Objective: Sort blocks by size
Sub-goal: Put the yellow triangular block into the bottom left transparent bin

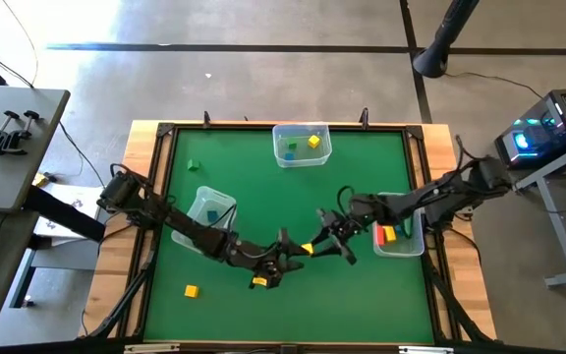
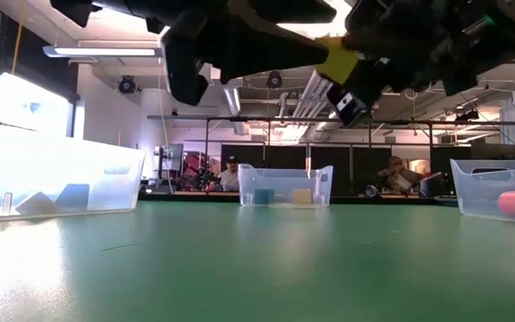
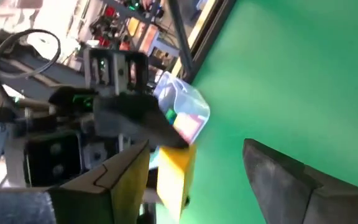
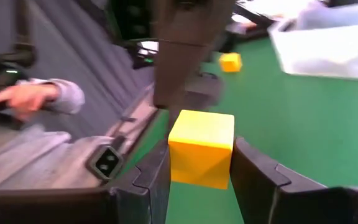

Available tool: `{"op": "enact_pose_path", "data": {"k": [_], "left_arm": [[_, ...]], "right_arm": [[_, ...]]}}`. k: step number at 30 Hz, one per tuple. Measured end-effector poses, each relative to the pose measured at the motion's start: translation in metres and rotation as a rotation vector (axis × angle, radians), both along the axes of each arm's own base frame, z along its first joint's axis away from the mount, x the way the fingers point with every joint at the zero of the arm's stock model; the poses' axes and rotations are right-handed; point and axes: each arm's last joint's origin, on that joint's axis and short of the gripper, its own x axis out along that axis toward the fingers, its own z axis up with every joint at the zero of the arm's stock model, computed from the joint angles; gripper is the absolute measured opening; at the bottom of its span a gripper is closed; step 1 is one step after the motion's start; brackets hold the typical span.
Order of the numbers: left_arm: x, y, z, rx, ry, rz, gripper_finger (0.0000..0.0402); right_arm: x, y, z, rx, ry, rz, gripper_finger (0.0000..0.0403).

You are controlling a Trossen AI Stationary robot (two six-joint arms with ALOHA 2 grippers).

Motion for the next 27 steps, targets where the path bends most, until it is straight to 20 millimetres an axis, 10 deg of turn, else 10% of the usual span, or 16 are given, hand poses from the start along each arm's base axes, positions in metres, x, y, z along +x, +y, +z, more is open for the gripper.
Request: {"op": "enact_pose_path", "data": {"k": [27], "left_arm": [[0.007,0.008,-0.01,-0.232,0.008,0.068,0.0154]], "right_arm": [[0.019,0.008,-0.016,0.014,-0.028,0.121,0.0134]]}}
